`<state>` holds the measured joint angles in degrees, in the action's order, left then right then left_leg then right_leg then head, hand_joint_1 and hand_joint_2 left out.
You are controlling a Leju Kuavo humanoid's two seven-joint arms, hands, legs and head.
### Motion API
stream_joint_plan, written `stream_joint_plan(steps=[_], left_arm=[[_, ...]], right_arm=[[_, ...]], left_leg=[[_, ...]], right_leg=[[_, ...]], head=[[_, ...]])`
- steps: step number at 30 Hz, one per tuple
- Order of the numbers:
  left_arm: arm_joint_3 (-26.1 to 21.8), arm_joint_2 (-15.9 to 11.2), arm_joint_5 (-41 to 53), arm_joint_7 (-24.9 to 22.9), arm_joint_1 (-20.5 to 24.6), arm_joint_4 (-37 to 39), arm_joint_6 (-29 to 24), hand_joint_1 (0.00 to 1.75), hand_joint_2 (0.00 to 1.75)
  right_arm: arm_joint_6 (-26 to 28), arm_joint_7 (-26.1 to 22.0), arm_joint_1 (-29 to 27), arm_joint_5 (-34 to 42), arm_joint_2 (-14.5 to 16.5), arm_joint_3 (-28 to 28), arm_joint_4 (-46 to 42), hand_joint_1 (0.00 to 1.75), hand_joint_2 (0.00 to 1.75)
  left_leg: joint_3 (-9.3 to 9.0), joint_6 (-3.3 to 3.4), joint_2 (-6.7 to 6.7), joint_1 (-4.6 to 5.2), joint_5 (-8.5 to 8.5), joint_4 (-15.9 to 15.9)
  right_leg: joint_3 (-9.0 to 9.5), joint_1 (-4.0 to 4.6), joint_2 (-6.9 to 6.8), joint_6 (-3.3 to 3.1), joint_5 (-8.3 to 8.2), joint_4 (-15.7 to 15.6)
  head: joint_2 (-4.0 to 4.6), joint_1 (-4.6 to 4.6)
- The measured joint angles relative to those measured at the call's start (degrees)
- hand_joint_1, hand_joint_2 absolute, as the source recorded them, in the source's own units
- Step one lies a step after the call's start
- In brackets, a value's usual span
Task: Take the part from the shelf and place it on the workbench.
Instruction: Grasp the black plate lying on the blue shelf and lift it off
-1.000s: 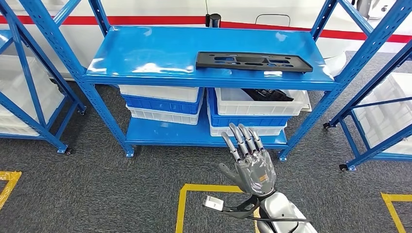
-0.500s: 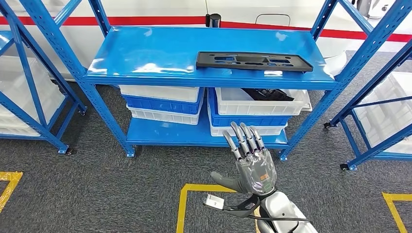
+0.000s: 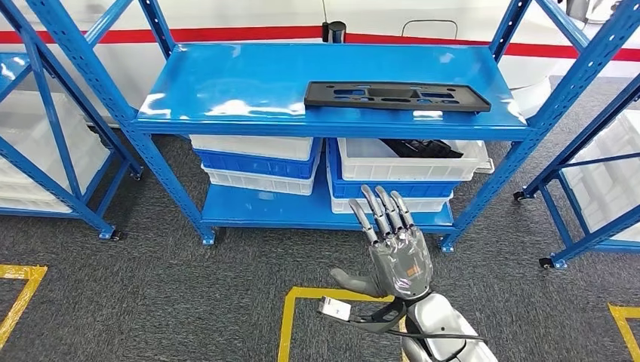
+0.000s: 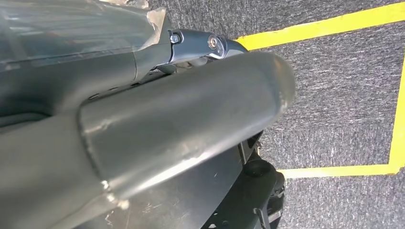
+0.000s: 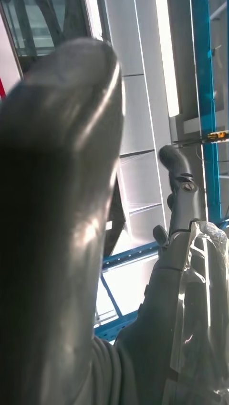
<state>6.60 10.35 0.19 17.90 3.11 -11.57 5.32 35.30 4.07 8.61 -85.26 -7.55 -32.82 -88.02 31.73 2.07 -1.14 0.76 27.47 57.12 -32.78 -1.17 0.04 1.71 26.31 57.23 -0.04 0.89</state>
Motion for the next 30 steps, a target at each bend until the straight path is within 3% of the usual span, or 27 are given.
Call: stream_joint_plan(steps=[2,3,5,7,8,9,11,12,14,17,19,21,22,23,24,26,28,30], left_arm=[[0.0,-0.2,-0.1,0.0,0.1,0.0,0.0,0.00,0.00],[0.0,-0.2,-0.1,0.0,0.1,0.0,0.1,0.00,0.00],[0.0,-0.3,-0.2,0.0,0.1,0.0,0.1,0.00,0.00],[0.0,-0.5,-0.2,-0.1,0.1,0.0,0.2,0.00,0.00],[0.0,-0.6,-0.2,-0.2,0.2,0.0,0.3,0.00,0.00],[0.0,-0.7,-0.2,-0.3,0.3,0.0,0.4,0.00,0.00],[0.0,-0.9,-0.2,-0.6,0.3,0.0,0.6,0.00,0.00],[0.0,-0.9,-0.2,-0.7,0.3,0.0,0.8,0.00,0.00],[0.0,-1.0,-0.3,-1.8,0.5,0.0,1.4,0.00,0.00],[0.0,-1.5,-0.4,-6.9,1.9,-0.1,3.3,0.00,0.00],[0.0,-1.9,-0.6,-9.3,3.1,-0.2,4.2,0.00,0.00],[0.1,-2.2,-0.7,-10.0,3.8,-0.2,4.5,0.00,0.00],[0.1,-2.3,-0.7,-10.1,4.0,-0.2,4.5,0.00,0.00],[0.1,-2.4,-0.8,-10.2,4.0,-0.3,4.5,0.00,0.00],[0.1,-2.4,-0.8,-10.2,4.0,-0.3,4.5,0.00,0.00],[0.1,-2.5,-0.8,-10.2,4.0,-0.4,4.5,0.00,0.00],[0.1,-2.5,-0.8,-10.2,4.1,-0.4,4.5,0.00,0.00],[0.1,-2.5,-0.8,-10.2,4.1,-0.5,4.5,0.00,0.00]], right_arm=[[0.0,0.0,0.2,0.1,0.1,0.0,0.0,0.00,0.00],[0.0,0.0,0.3,0.1,0.2,0.0,0.0,0.00,0.00],[0.0,0.0,0.4,0.2,0.2,0.0,0.2,0.00,0.00],[0.0,0.0,0.4,0.3,0.2,-0.1,0.4,0.00,0.00],[0.0,0.0,0.4,0.3,0.2,-0.1,0.5,0.00,0.00],[0.0,0.0,0.4,0.3,0.2,-0.1,0.5,0.00,0.00],[0.0,0.0,0.6,0.4,0.3,-0.1,0.6,0.00,0.00],[0.0,0.0,0.7,0.4,0.3,-0.1,0.6,0.00,0.00],[0.0,0.0,0.9,0.5,0.3,-0.2,0.7,0.00,0.00],[0.0,0.0,1.8,1.3,0.3,-0.2,0.7,0.00,0.00],[-0.1,0.0,2.6,1.8,0.2,-0.2,0.9,0.00,0.00],[-0.1,0.0,2.9,2.0,0.2,-0.2,1.1,0.00,0.00],[-0.1,0.0,2.9,2.0,0.2,-0.2,1.3,0.00,0.00],[-0.1,0.0,2.9,2.0,0.2,-0.2,1.4,0.00,0.00],[-0.1,0.0,2.9,2.0,0.1,-0.2,1.5,0.00,0.00],[-0.1,0.0,3.0,2.0,0.0,-0.2,1.6,0.00,0.00],[-0.1,0.0,3.1,2.1,0.0,-0.2,1.7,0.00,0.00],[-0.1,0.0,3.2,2.1,0.0,-0.3,1.7,0.00,0.00]], left_leg=[[0.64,-0.67,0.13,-0.30,1.19,1.8],[1.72,-1.09,0.21,-0.46,2.45,4.2],[5.69,-1.86,0.40,-0.82,5.60,11.7],[8.87,-2.31,0.60,-1.14,6.27,16.4],[8.93,-2.39,0.73,-1.26,4.85,15.6],[7.89,-2.39,0.85,-1.37,2.54,12.6],[4.62,-2.19,1.01,-1.41,-1.56,4.8],[3.53,-1.99,1.02,-1.33,-2.41,2.3],[3.00,-1.41,0.87,-0.92,-2.13,1.0],[2.35,-0.03,0.63,-0.83,-2.18,0.2],[1.73,0.77,0.66,-0.91,-2.13,-0.2],[1.45,1.23,0.67,-0.82,-1.77,-0.2],[1.24,1.30,0.63,-0.76,-1.56,-0.2],[0.94,1.30,0.55,-0.70,-1.32,-0.1],[0.54,1.22,0.45,-0.66,-1.03,-0.1],[-0.30,0.88,0.29,-0.52,-0.31,-0.1],[-0.66,0.35,0.21,-0.34,0.36,0.0],[-0.74,-0.23,0.21,-0.36,0.80,0.0]], right_leg=[[0.39,-0.33,0.00,-0.87,0.11,-0.1],[0.63,-0.51,-0.01,-1.24,0.20,-0.2],[0.94,-0.44,-0.06,-1.78,0.52,-0.2],[1.22,-0.41,-0.07,-1.99,0.79,-0.2],[1.46,-0.43,-0.03,-2.01,0.96,-0.2],[1.80,-0.47,0.03,-1.94,1.19,-0.2],[2.37,-0.32,0.15,-1.48,1.75,-0.1],[2.48,-0.18,0.18,-1.16,1.97,-0.1],[2.42,0.11,0.12,-0.47,2.26,-0.2],[2.07,0.12,-0.10,0.35,3.03,0.8],[-0.84,0.05,-0.10,0.13,5.16,6.4],[-5.60,0.10,-0.04,-0.06,7.49,14.3],[-7.28,0.12,-0.04,0.13,7.68,16.5],[-7.82,0.16,-0.03,0.50,6.86,16.5],[-7.16,0.16,-0.04,0.93,5.15,14.1],[-3.93,0.25,-0.06,1.35,0.83,5.8],[-1.84,0.50,-0.05,0.67,-1.35,0.8],[-1.56,0.73,-0.01,-0.32,-1.27,0.3]], head=[[0.00,0.18],[0.00,0.34],[0.00,0.67],[0.00,0.69],[0.00,0.70],[0.00,0.71],[0.00,0.75],[0.00,0.76],[0.00,0.76],[0.00,0.72],[0.00,0.51],[0.00,0.31],[0.00,0.29],[0.00,0.24],[0.00,0.21],[0.00,0.13],[0.00,0.09],[0.00,0.08]])
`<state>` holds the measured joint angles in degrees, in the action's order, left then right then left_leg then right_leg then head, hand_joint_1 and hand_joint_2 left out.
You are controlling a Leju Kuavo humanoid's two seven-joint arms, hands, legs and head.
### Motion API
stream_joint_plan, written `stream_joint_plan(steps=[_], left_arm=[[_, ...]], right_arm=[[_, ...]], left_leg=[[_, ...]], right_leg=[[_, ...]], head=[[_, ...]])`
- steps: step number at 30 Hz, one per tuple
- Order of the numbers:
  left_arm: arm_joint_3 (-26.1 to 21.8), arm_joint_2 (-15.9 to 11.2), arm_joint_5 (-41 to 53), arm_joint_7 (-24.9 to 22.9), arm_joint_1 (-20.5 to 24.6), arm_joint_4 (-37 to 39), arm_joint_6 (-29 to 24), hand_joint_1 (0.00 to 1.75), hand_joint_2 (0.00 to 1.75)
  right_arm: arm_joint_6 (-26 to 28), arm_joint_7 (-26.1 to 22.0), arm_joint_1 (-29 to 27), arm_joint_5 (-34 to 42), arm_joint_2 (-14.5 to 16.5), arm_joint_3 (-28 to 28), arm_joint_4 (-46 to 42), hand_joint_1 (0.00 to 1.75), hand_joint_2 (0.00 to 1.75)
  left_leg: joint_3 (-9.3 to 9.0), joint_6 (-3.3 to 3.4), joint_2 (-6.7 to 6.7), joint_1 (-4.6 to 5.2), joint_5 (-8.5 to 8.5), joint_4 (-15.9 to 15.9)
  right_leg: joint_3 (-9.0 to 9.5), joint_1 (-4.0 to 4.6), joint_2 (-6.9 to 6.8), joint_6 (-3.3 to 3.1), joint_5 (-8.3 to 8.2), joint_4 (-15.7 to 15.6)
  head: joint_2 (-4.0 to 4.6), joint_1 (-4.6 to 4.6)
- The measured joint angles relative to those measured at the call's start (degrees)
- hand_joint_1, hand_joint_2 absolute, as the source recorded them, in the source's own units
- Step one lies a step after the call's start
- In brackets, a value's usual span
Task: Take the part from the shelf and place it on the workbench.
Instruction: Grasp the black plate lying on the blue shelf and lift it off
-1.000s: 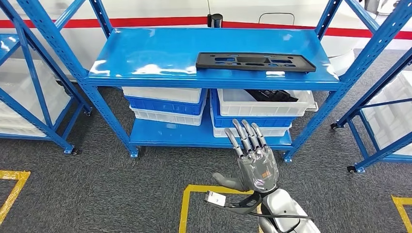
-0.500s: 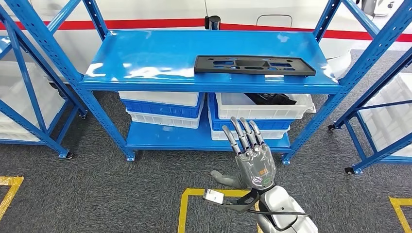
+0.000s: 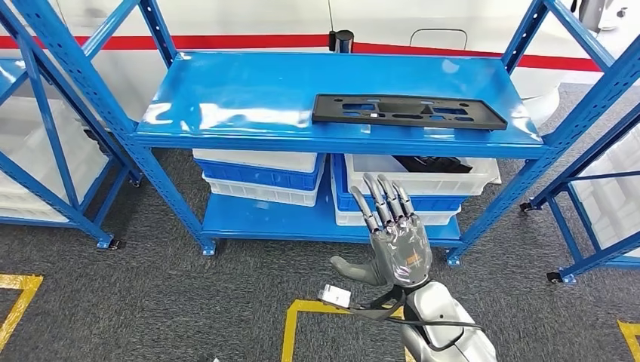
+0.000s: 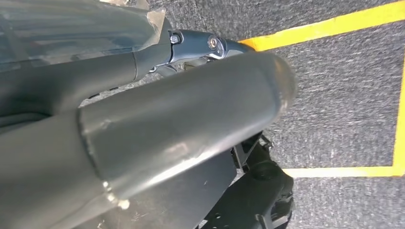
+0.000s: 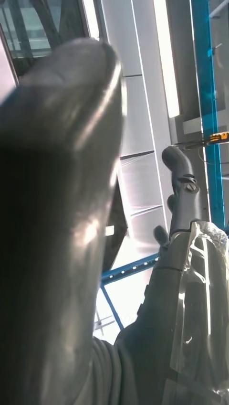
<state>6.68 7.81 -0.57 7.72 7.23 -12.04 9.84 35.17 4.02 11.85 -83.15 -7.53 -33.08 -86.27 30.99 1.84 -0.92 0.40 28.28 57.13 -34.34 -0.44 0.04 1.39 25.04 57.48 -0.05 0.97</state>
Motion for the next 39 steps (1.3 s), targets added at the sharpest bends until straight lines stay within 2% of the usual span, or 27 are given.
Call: stream_joint_plan(steps=[2,3,4,6,7,8,9,11,12,13,16,18,20,22,23,24,26,27,28,29,30,31,33,35,37,38,39], left_arm=[[0.0,-0.1,0.0,0.0,0.0,-0.1,0.0,0.00,0.00],[0.0,-0.1,0.0,0.0,0.1,-0.1,0.0,0.00,0.00],[0.0,-0.2,0.0,0.0,0.1,-0.2,0.0,0.00,0.00],[0.0,-0.2,0.0,0.0,0.0,-0.2,0.0,0.00,0.00],[0.0,-0.2,0.0,0.0,0.0,-0.2,0.0,0.00,0.00],[0.0,-0.3,0.0,0.0,0.0,-0.2,0.0,0.00,0.00],[0.0,-0.3,0.0,0.0,0.0,-0.2,0.0,0.00,0.00],[0.0,-0.4,0.0,0.0,0.0,-0.2,0.0,0.00,0.00],[0.0,-0.5,0.0,0.0,0.0,-0.2,-0.1,0.00,0.00],[0.0,-0.5,0.0,0.0,0.0,-0.2,-0.1,0.00,0.00],[0.0,-0.5,0.0,0.0,0.0,-0.3,-0.1,0.00,0.00],[0.0,-0.6,0.0,0.0,0.0,-0.4,-0.1,0.00,0.00],[0.0,-0.6,-0.1,0.0,0.1,-0.5,-0.1,0.00,0.00],[0.0,-0.6,-0.1,0.0,0.1,-0.6,-0.1,0.00,0.00],[0.0,-0.6,-0.2,0.0,0.1,-0.6,-0.1,0.00,0.00],[0.1,-0.6,-0.2,0.0,0.1,-0.6,-0.1,0.00,0.00],[0.1,-0.6,-0.2,-0.1,0.1,-0.6,-0.2,0.00,0.00],[0.2,-0.6,-0.3,-0.1,0.1,-0.7,-0.2,0.00,0.00],[0.3,-0.6,-0.4,-0.2,0.1,-0.7,-0.2,0.00,0.00],[0.4,-0.6,-0.5,-0.2,0.2,-0.8,-0.2,0.00,0.00],[0.5,-0.6,-0.6,-0.3,0.2,-0.8,-0.2,0.00,0.00],[0.6,-0.7,-0.7,-0.3,0.2,-0.9,-0.2,0.00,0.00],[0.7,-0.8,-0.8,-0.4,0.3,-1.0,-0.2,0.00,0.00],[0.8,-0.9,-1.1,-0.4,0.3,-1.1,-0.2,0.00,0.00],[0.9,-0.9,-1.4,-0.5,0.3,-1.1,-0.2,0.00,0.00],[0.9,-0.9,-1.6,-0.5,0.3,-1.1,-0.2,0.00,0.00],[1.0,-1.0,-1.7,-0.6,0.3,-1.1,-0.2,0.00,0.00]], right_arm=[[0.0,0.0,0.1,0.0,0.0,0.0,0.0,0.00,0.00],[0.0,0.0,0.2,0.0,0.0,0.1,0.0,0.00,0.00],[0.0,0.0,0.2,0.0,0.0,0.0,0.0,0.00,0.00],[0.0,0.0,0.2,0.0,0.1,0.0,0.1,0.00,0.00],[0.0,0.0,0.2,0.0,0.1,0.0,0.1,0.00,0.00],[0.0,0.0,0.2,0.0,0.1,0.0,0.2,0.00,0.00],[0.0,0.0,0.1,0.0,0.2,0.0,0.2,0.00,0.00],[0.0,0.0,0.1,0.0,0.2,0.0,0.3,0.00,0.00],[0.0,0.0,0.2,0.0,0.2,0.0,0.3,0.00,0.00],[0.0,0.0,0.3,0.0,0.2,0.0,0.3,0.00,0.00],[0.0,0.0,0.4,0.0,0.2,-0.1,0.4,0.00,0.00],[0.0,0.0,0.5,0.0,0.2,-0.1,0.4,0.00,0.00],[0.0,0.0,0.7,0.0,0.2,-0.1,0.4,0.00,0.00],[0.0,0.0,0.8,0.1,0.2,-0.1,0.5,0.00,0.00],[0.0,0.0,0.7,0.2,0.1,-0.1,0.6,0.00,0.00],[0.0,0.0,0.8,0.3,0.1,-0.1,0.7,0.00,0.00],[0.0,-0.1,1.1,0.6,0.0,-0.1,0.9,0.00,0.87],[0.0,-0.2,1.3,0.9,0.0,-0.1,1.1,0.00,1.31],[0.0,-0.3,1.6,1.4,-0.1,-0.1,1.2,0.00,1.75],[0.0,-0.6,1.8,1.9,0.0,-0.1,1.3,0.00,1.75],[0.1,-0.7,2.0,2.4,0.0,-0.1,1.4,0.00,1.75],[0.1,-0.8,2.2,2.8,0.0,-0.1,1.5,0.00,1.75],[0.1,-0.9,2.5,3.5,0.1,-0.1,1.6,0.00,1.75],[0.1,-1.0,3.0,4.5,0.3,-0.1,1.8,0.00,1.75],[0.1,-1.3,3.3,6.0,0.4,-0.1,2.1,0.00,1.75],[0.1,-1.5,3.3,6.9,0.4,-0.1,2.3,0.00,1.75],[0.1,-1.7,3.4,7.6,0.4,-0.1,2.6,0.00,1.75]], left_leg=[[0.09,-0.70,0.10,-0.26,0.70,0.7],[0.71,-1.11,0.19,-0.39,1.53,2.3],[2.13,-1.51,0.30,-0.57,2.80,5.1],[6.66,-2.19,0.47,-0.90,5.61,12.9],[8.78,-2.43,0.52,-1.07,6.13,15.8],[9.97,-2.58,0.59,-1.23,5.49,16.7],[10.00,-2.65,0.67,-1.38,3.70,15.4],[7.39,-2.58,0.81,-1.58,-1.32,8.2],[5.85,-2.41,0.82,-1.50,-2.87,4.7],[4.79,-2.12,0.79,-1.34,-3.60,2.4],[3.86,-0.61,0.62,-0.77,-2.96,0.9],[2.91,0.40,0.53,-0.74,-2.77,0.4],[2.13,1.07,0.48,-0.80,-2.48,0.1],[1.74,1.41,0.43,-0.70,-1.99,0.1],[1.43,1.46,0.37,-0.63,-1.70,0.1],[0.99,1.42,0.26,-0.57,-1.37,0.1],[-0.12,1.20,0.08,-0.53,-0.54,0.1],[-0.66,0.97,0.03,-0.44,-0.10,0.2],[-0.93,0.69,0.02,-0.35,0.29,0.2],[-1.03,0.37,0.01,-0.25,0.58,0.2],[-1.15,0.08,0.02,-0.15,0.74,0.4],[-1.19,-0.16,0.03,-0.13,0.84,0.5],[-0.61,-0.61,0.17,-0.25,1.33,2.1],[2.32,-1.23,0.39,-0.53,3.19,7.4],[6.97,-1.87,0.51,-0.80,5.82,14.5],[8.85,-2.08,0.53,-0.91,6.26,16.6],[9.78,-2.17,0.57,-0.99,5.52,16.6]], right_leg=[[0.56,-0.39,0.07,-0.82,0.24,-0.3],[0.98,-0.64,0.09,-1.27,0.41,-0.5],[1.39,-0.82,0.10,-1.67,0.62,-0.5],[1.99,-0.79,0.07,-2.26,1.21,-0.5],[2.30,-0.79,0.07,-2.35,1.51,-0.5],[2.65,-0.81,0.12,-2.31,1.83,-0.5],[3.13,-0.86,0.20,-2.16,2.19,-0.5],[4.20,-0.97,0.33,-1.71,3.04,-0.6],[4.64,-0.80,0.37,-1.34,3.50,-0.5],[4.91,-0.67,0.38,-0.95,3.86,-0.6],[5.46,-0.33,0.36,0.19,4.06,-0.2],[4.80,-0.40,0.30,0.42,4.73,1.6],[1.40,-0.51,0.25,0.24,6.92,7.5],[-3.61,-0.44,0.24,0.23,9.09,14.8],[-5.25,-0.41,0.24,0.48,9.12,16.4],[-5.79,-0.37,0.24,0.89,8.07,15.8],[-3.89,-0.33,0.21,1.78,3.30,8.6],[-2.78,-0.18,0.16,1.72,1.37,4.7],[-1.94,0.00,0.08,1.24,0.23,1.9],[-1.48,0.19,0.01,0.55,-0.35,0.6],[-1.43,0.37,-0.01,-0.22,-0.18,0.4],[-1.07,0.17,0.04,-0.72,-0.34,0.3],[-0.26,-0.33,0.15,-1.20,-0.47,0.1],[0.63,-0.60,0.14,-1.80,-0.10,-0.1],[1.07,-0.56,0.13,-2.36,0.35,-0.1],[1.26,-0.54,0.17,-2.51,0.54,-0.1],[1.49,-0.51,0.22,-2.56,0.75,-0.1]], head=[[0.01,0.00],[0.01,0.09],[0.01,0.16],[0.01,0.31],[0.01,0.29],[0.01,0.32],[0.01,0.33],[0.00,0.36],[0.01,0.37],[0.00,0.39],[0.00,0.45],[0.01,0.37],[0.01,0.12],[0.01,-0.09],[0.01,-0.09],[0.01,-0.15],[0.01,-0.28],[0.00,-0.35],[0.00,-0.42],[0.00,-0.48],[0.00,-0.50],[0.00,-0.52],[0.01,-0.49],[0.01,-0.36],[0.00,-0.22],[0.01,-0.22],[0.01,-0.20]])
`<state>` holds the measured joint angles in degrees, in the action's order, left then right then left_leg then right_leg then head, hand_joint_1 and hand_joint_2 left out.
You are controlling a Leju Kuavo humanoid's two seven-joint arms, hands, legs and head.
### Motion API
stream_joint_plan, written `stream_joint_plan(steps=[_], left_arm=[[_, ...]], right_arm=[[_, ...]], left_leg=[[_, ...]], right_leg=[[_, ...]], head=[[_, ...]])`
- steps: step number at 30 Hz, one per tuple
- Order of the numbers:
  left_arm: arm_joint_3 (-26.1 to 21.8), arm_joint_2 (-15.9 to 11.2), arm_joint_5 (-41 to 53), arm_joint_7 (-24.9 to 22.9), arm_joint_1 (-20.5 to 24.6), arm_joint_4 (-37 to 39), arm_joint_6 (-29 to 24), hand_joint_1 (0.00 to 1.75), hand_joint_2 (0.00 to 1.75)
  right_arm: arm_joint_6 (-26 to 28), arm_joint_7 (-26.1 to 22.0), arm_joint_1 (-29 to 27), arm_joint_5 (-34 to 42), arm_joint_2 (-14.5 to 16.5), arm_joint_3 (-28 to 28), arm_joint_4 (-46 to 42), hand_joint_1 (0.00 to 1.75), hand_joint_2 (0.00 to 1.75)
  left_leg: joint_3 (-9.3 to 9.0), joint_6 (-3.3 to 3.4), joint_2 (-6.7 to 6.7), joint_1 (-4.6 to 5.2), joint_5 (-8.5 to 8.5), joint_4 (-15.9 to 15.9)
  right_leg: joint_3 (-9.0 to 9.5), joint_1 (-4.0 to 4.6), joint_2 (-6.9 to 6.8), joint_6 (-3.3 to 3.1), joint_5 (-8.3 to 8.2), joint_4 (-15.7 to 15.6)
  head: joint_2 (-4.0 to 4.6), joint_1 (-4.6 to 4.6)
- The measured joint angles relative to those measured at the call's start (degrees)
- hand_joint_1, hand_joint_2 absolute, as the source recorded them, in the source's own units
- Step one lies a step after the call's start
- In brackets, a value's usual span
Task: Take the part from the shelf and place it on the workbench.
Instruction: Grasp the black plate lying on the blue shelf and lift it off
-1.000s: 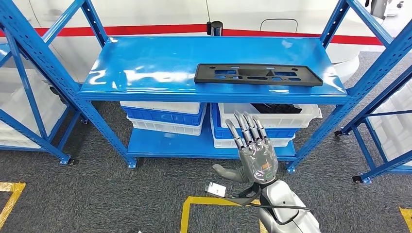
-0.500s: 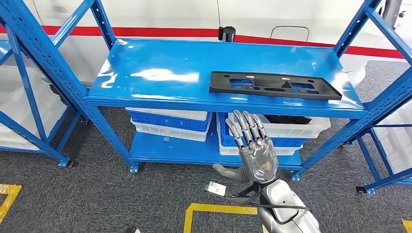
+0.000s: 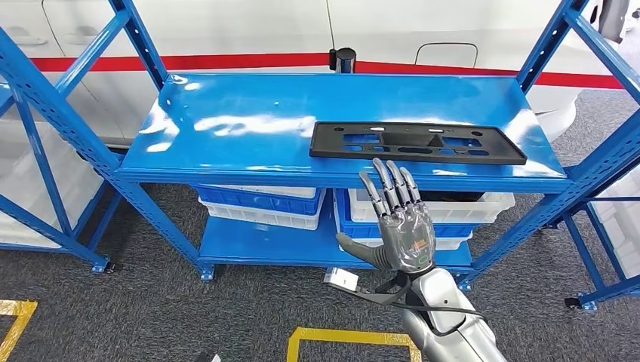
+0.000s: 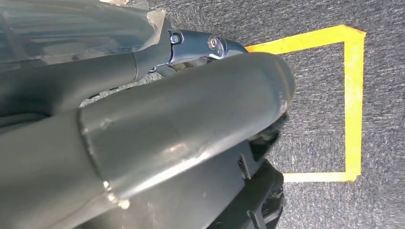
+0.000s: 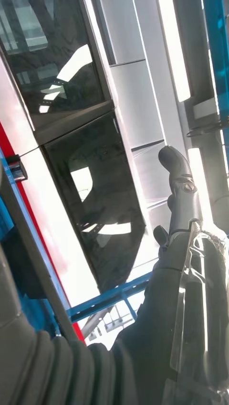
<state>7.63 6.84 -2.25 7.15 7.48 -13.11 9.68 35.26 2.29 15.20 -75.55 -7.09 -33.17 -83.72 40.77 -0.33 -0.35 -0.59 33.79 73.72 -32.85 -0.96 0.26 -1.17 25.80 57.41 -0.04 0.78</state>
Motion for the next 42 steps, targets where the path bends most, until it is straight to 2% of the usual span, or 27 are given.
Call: stream_joint_plan(steps=[1,3,4,5,7,10,11,13,14,15,16,18,19,21,25,26,28,29,30,31,32,34,35,36,39,41,42], left_arm=[[0.0,0.0,-0.1,0.0,0.0,0.0,0.0,0.00,0.00],[0.2,-0.1,-0.2,0.0,0.0,0.0,0.0,0.00,0.00],[0.3,-0.2,-0.2,0.0,0.0,0.0,0.0,0.00,0.00],[0.4,-0.2,-0.2,0.0,0.1,0.0,0.0,0.00,0.00],[0.5,-0.2,-0.2,0.0,0.0,-0.1,0.0,0.00,0.00],[0.7,-0.2,-0.2,0.0,0.0,-0.1,0.0,0.00,0.00],[0.7,-0.2,-0.2,0.0,0.1,-0.1,0.0,0.00,0.00],[0.7,-0.2,-0.2,0.0,0.1,-0.1,0.0,0.00,0.00],[0.7,-0.1,-0.2,0.0,0.1,-0.1,0.0,0.00,0.00],[0.7,-0.1,-0.2,0.0,0.1,-0.1,0.0,0.00,0.00],[0.7,-0.1,-0.2,0.0,0.1,-0.1,0.0,0.00,0.00],[0.7,-0.1,-0.2,0.0,0.1,-0.1,0.0,0.00,0.00],[0.7,-0.1,-0.2,0.0,0.1,-0.1,0.0,0.00,0.00],[0.7,-0.1,-0.2,0.0,0.1,-0.1,0.0,0.00,0.00],[0.8,-0.2,-0.5,0.0,0.2,-0.3,0.0,0.00,0.00],[0.8,-0.2,-0.7,0.0,0.2,-0.3,0.0,0.00,0.00],[0.9,-0.2,-1.2,-0.1,0.2,-0.3,0.0,0.00,0.00],[1.0,-0.2,-1.4,-0.2,0.1,-0.3,0.0,0.00,0.00],[1.0,-0.2,-1.7,-0.4,0.1,-0.3,0.0,0.00,0.00],[1.1,-0.2,-2.1,-0.5,0.0,-0.3,0.0,0.00,0.00],[1.2,-0.2,-2.4,-0.5,0.1,-0.3,0.0,0.00,0.00],[1.6,-0.3,-3.1,-0.7,0.1,-0.4,-0.1,0.00,0.00],[1.8,-0.3,-3.4,-0.8,0.2,-0.4,-0.1,0.00,0.00],[2.0,-0.3,-3.5,-0.9,0.3,-0.4,0.0,0.00,0.00],[3.3,-0.3,-3.4,-1.2,0.4,-0.5,0.9,0.00,0.00],[4.2,-0.3,-3.2,-1.4,0.5,-0.5,1.6,0.00,0.00],[4.7,-0.2,-3.2,-1.4,0.5,-0.5,1.8,0.00,0.00]], right_arm=[[0.0,-0.1,0.1,0.6,0.1,0.0,0.3,0.00,1.75],[0.0,-0.2,0.4,1.3,0.2,0.1,0.7,0.00,1.75],[0.0,-0.2,0.6,1.5,0.2,0.1,0.9,0.00,1.75],[0.0,-0.3,0.7,1.6,0.2,0.2,1.0,0.00,1.75],[0.0,-0.3,0.8,1.8,0.3,0.3,1.3,0.00,1.75],[0.0,-0.3,1.1,1.9,0.3,0.4,1.5,0.00,1.75],[0.0,-0.3,1.2,1.9,0.3,0.5,1.6,0.00,1.75],[0.0,-0.3,1.2,1.9,0.3,0.5,1.9,0.00,1.75],[0.0,-0.3,1.2,1.9,0.3,0.5,2.0,0.00,1.75],[0.0,-0.3,1.1,1.9,0.3,0.5,2.1,0.00,1.75],[0.0,-0.3,1.0,1.9,0.3,0.5,2.2,0.00,1.75],[0.0,-0.3,1.1,1.9,0.2,0.6,2.3,0.00,1.75],[0.0,-0.3,1.1,1.9,0.2,0.6,2.4,0.00,1.75],[0.0,-0.3,1.1,1.9,0.3,0.5,2.4,0.00,1.75],[0.0,-0.3,1.2,1.9,0.3,0.7,2.5,0.00,1.75],[-0.1,-0.2,1.2,1.8,0.4,0.7,2.6,0.00,1.75],[-0.3,-0.2,1.4,1.5,0.5,1.0,2.8,0.00,1.75],[-0.4,-0.2,1.4,1.3,0.5,1.1,3.0,0.00,1.75],[-0.6,-0.2,1.5,1.0,0.6,1.2,3.3,0.00,1.75],[-0.9,-0.1,1.7,0.7,0.7,1.3,3.5,0.00,1.75],[-1.3,0.0,2.0,0.3,0.8,1.4,3.8,0.00,1.75],[-2.2,0.3,3.1,-0.8,1.0,1.4,4.6,0.00,1.75],[-2.8,0.6,3.8,-1.4,1.2,1.5,5.0,0.00,1.75],[-3.7,1.3,4.7,-2.2,1.4,1.5,5.7,0.00,1.75],[-7.3,4.5,8.0,-4.7,1.9,2.0,9.2,0.00,1.75],[-8.3,5.3,10.6,-5.2,2.1,2.9,12.0,0.00,1.75],[-8.7,5.5,11.7,-5.4,2.2,3.3,13.4,0.00,1.75]], left_leg=[[-0.22,0.02,0.06,-0.05,-2.04,-2.2],[-2.77,0.32,0.16,-0.05,-7.23,-9.9],[-3.91,0.57,0.19,0.08,-8.38,-13.0],[-4.71,0.90,0.18,0.24,-8.73,-14.9],[-5.20,1.63,0.13,0.61,-8.26,-15.5],[-6.26,2.62,0.19,0.33,-9.14,-16.3],[-6.59,2.89,0.23,0.22,-9.18,-16.6],[-6.87,3.27,0.22,0.31,-8.90,-16.6],[-6.97,3.36,0.16,0.33,-8.75,-16.6],[-7.10,3.39,0.06,0.35,-8.58,-16.6],[-7.30,3.33,-0.05,0.35,-8.39,-16.5],[-7.95,2.98,-0.24,0.36,-7.86,-16.5],[-8.22,2.69,-0.27,0.53,-7.49,-16.4],[-8.53,2.12,-0.24,0.75,-6.92,-16.3],[-8.07,1.01,-0.08,0.38,-5.56,-15.0],[-7.03,0.68,-0.04,0.27,-4.41,-12.8],[-3.12,0.19,0.02,0.07,-1.30,-5.4],[-0.97,0.04,0.05,-0.01,-0.23,-1.9],[0.55,-0.03,0.09,-0.06,-0.10,0.1],[1.00,-0.01,0.12,-0.08,-1.10,0.0],[0.17,0.14,0.14,-0.08,-3.15,-2.6],[-3.43,0.77,0.17,0.05,-7.36,-10.7],[-4.90,1.08,0.19,0.17,-8.44,-13.8],[-5.73,1.35,0.19,0.32,-8.74,-15.6],[-6.52,2.09,0.16,0.52,-8.58,-16.5],[-7.40,2.73,0.19,0.27,-8.86,-17.2],[-7.65,2.98,0.22,0.15,-8.90,-17.4]], right_leg=[[0.32,0.01,0.07,0.05,0.24,0.0],[1.05,0.03,0.18,0.35,0.75,0.0],[1.28,0.12,0.22,0.55,0.96,0.0],[1.32,0.21,0.23,0.81,1.15,0.0],[1.29,0.41,0.23,1.45,1.50,-0.1],[0.55,0.63,0.08,2.21,2.70,1.6],[-0.75,0.59,0.02,2.17,3.76,4.2],[-5.07,0.39,0.00,1.93,6.46,11.9],[-7.15,0.32,0.00,2.02,7.25,15.2],[-8.37,0.29,0.00,2.31,7.17,16.6],[-8.38,0.25,-0.02,2.77,6.11,15.6],[-5.44,0.09,-0.17,3.61,2.17,8.0],[-3.68,0.08,-0.26,3.68,0.47,4.2],[-1.87,0.16,-0.33,3.09,-1.05,0.2],[-1.19,-0.11,-0.08,1.50,-0.92,-0.2],[-0.88,-0.28,-0.06,1.13,-0.81,-0.3],[-0.46,-0.24,-0.09,0.49,-0.41,-0.3],[-0.30,-0.18,-0.10,0.29,-0.26,-0.3],[-0.15,-0.12,-0.09,0.14,-0.10,-0.3],[0.03,-0.08,-0.06,0.07,0.03,-0.3],[0.26,-0.07,0.00,0.10,0.16,-0.3],[0.72,0.13,0.20,0.38,0.52,-0.3],[0.84,0.30,0.31,0.62,0.70,-0.3],[0.89,0.45,0.39,0.88,0.87,-0.3],[0.79,0.58,0.36,1.78,1.26,-0.2],[-0.74,0.66,0.21,2.00,2.60,2.9],[-2.49,0.55,0.15,1.91,3.87,6.2]], head=[[0.00,-0.01],[0.00,-0.02],[0.00,-0.06],[0.00,-0.05],[0.00,-0.08],[0.00,-0.11],[0.00,-0.16],[0.00,-0.34],[0.00,-0.37],[0.00,-0.40],[0.00,-0.45],[0.00,-0.52],[0.00,-0.56],[0.00,-0.56],[0.00,-0.48],[0.00,-0.38],[0.00,-0.17],[0.00,-0.18],[0.00,-0.19],[0.00,-0.16],[0.00,-0.16],[0.00,-0.12],[0.00,-0.14],[0.00,-0.15],[0.00,-0.15],[0.00,-0.25],[0.00,-0.34]])
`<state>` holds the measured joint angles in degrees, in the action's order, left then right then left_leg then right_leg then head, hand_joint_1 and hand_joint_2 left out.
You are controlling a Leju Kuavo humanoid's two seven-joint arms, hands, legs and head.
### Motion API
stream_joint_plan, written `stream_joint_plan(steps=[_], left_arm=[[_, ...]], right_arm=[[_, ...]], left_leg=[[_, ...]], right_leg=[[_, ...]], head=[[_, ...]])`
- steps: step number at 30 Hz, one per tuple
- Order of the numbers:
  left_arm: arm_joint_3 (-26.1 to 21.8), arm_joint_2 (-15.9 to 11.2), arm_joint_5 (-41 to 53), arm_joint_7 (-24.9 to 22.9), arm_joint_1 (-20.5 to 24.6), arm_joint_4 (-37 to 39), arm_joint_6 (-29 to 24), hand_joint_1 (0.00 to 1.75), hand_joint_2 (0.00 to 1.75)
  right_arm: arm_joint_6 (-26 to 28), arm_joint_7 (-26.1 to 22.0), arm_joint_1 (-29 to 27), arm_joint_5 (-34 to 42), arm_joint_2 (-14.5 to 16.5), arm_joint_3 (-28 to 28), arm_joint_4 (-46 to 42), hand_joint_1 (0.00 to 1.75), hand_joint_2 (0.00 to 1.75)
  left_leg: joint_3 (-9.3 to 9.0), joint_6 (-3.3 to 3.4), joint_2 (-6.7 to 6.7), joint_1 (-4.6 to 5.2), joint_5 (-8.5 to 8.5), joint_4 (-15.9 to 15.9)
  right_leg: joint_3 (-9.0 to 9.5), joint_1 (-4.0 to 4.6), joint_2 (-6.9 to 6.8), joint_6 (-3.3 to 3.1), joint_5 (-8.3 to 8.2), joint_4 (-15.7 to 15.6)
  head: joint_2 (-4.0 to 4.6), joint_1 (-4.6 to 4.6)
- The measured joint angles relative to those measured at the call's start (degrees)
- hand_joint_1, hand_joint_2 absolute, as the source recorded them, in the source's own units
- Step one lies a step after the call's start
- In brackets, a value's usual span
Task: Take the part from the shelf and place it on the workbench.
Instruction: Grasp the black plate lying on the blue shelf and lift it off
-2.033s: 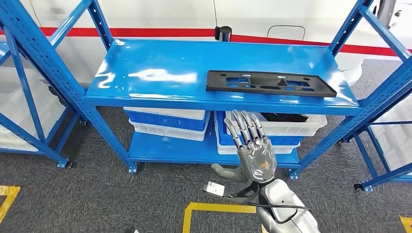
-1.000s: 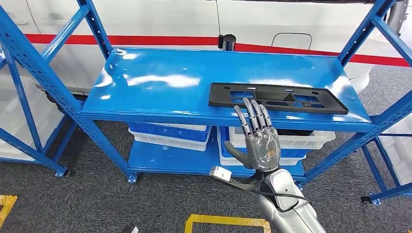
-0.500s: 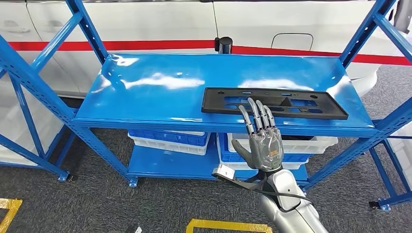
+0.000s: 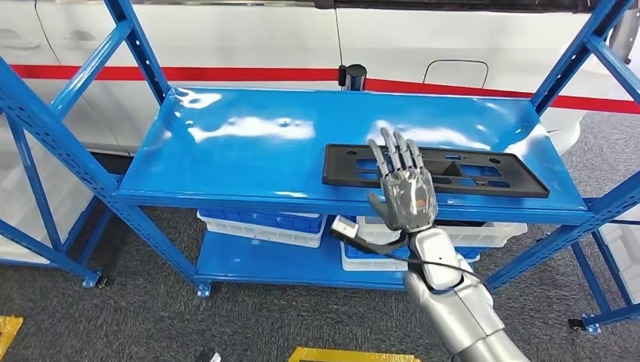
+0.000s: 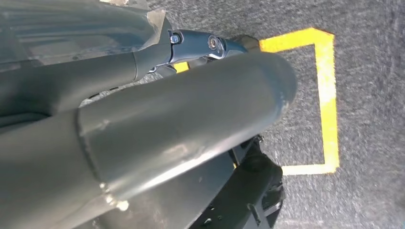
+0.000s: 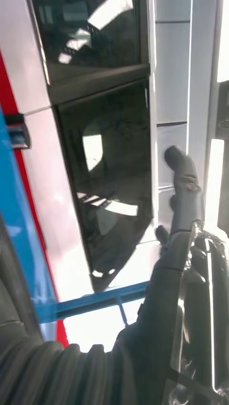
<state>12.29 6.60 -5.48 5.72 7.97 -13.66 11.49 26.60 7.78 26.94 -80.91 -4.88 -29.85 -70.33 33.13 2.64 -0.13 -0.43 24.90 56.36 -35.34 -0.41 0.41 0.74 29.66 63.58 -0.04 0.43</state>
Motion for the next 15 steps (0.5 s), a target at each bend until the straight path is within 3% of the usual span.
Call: stream_joint_plan(steps=[2,3,4,6,8,10,13,14,15], left_arm=[[0.7,0.0,0.0,0.0,0.0,0.0,0.3,0.00,0.00],[1.1,0.0,0.0,0.0,0.0,0.0,0.4,0.00,0.00],[1.4,0.0,-0.1,0.0,0.0,0.0,0.5,0.00,0.00],[1.9,0.0,-0.3,0.0,0.0,0.0,0.6,0.00,0.00],[2.2,-0.1,-0.5,0.0,0.1,0.0,0.7,0.00,0.00],[2.4,-0.2,-0.8,0.0,0.2,0.0,0.8,0.00,0.00],[2.8,-0.3,-1.1,0.0,0.3,0.0,0.8,0.00,0.00],[2.9,-0.3,-1.2,0.0,0.3,0.0,0.7,0.00,0.00],[2.9,-0.4,-1.2,-0.1,0.4,0.0,0.6,0.00,0.00]], right_arm=[[-0.7,0.5,1.6,-0.6,0.1,0.6,2.7,0.00,1.75],[-1.1,0.8,2.1,-0.9,0.2,0.9,3.9,0.00,1.75],[-1.4,1.2,2.5,-1.3,0.3,1.2,5.1,0.00,1.75],[-1.9,1.7,3.6,-1.9,0.5,1.9,7.1,0.00,1.75],[-2.1,2.0,4.7,-2.2,0.8,2.3,8.7,0.00,1.75],[-2.3,2.3,5.6,-2.5,1.1,2.6,10.4,0.00,1.75],[-2.3,2.7,6.7,-2.7,1.5,3.1,12.3,0.00,1.75],[-2.3,2.7,7.1,-2.8,1.7,3.2,12.8,0.00,1.75],[-2.3,2.8,7.5,-2.8,1.8,3.3,13.4,0.00,1.75]], left_leg=[[-0.21,0.25,-0.07,-0.03,0.22,0.0],[-0.32,0.26,-0.17,-0.04,0.38,0.0],[-0.50,0.17,-0.30,-0.06,0.57,0.0],[-1.15,-0.22,-0.50,-0.13,1.13,0.1],[-1.72,-0.91,-0.56,0.07,1.87,0.3],[-1.88,-1.48,-0.55,0.26,2.37,0.4],[-2.00,-2.04,-0.37,-0.07,2.77,0.6],[-2.04,-1.74,-0.30,-0.11,2.76,0.8],[-2.10,-1.02,-0.22,-0.10,2.75,1.0]], right_leg=[[-4.53,-0.16,0.01,-0.02,2.50,7.8],[-6.16,-0.27,0.00,0.27,2.83,10.1],[-6.69,-0.40,-0.01,0.76,2.18,10.2],[-4.34,-0.86,-0.18,2.01,-1.55,3.7],[-0.90,-1.04,-0.44,2.41,-4.83,-3.7],[0.32,-0.81,-0.43,1.63,-5.52,-5.9],[0.50,-0.70,-0.15,0.31,-5.36,-6.0],[0.62,-0.70,-0.05,0.09,-5.33,-6.0],[0.71,-0.66,0.04,0.01,-5.28,-6.0]], head=[[0.00,-0.22],[0.00,-0.24],[0.00,-0.28],[0.00,-0.32],[0.00,-0.43],[0.00,-0.45],[0.00,-0.31],[0.00,-0.18],[0.00,-0.06]])
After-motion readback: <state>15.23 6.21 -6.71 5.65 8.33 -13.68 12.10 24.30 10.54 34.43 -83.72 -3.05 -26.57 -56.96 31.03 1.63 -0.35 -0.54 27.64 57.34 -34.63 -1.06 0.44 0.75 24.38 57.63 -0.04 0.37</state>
